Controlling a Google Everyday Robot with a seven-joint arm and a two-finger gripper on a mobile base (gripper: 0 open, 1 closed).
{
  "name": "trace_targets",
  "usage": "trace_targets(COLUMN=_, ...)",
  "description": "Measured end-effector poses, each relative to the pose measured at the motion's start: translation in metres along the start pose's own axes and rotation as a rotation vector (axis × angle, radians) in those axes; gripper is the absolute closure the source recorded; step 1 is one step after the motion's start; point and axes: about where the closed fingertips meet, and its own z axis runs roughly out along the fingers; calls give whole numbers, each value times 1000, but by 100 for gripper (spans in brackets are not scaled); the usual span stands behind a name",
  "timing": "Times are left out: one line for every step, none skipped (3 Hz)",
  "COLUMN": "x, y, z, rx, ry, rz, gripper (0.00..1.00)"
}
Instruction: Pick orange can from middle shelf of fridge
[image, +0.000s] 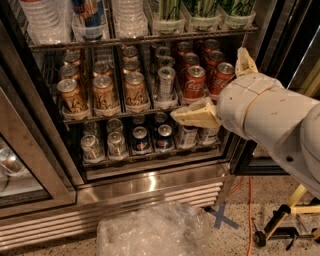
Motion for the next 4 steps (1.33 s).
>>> trace_targets(x=9, y=12, z=6, rx=-11, ry=17, rz=-1, gripper=0)
trace_targets(x=15, y=20, z=11, rx=-19, ry=28, rz=-1, gripper=0)
trace_targets(x=28, y=64, z=19, rx=-84, ry=55, rz=-14, gripper=0)
trace_targets(x=17, y=121, z=28, rx=-201, ry=37, rz=-13, gripper=0)
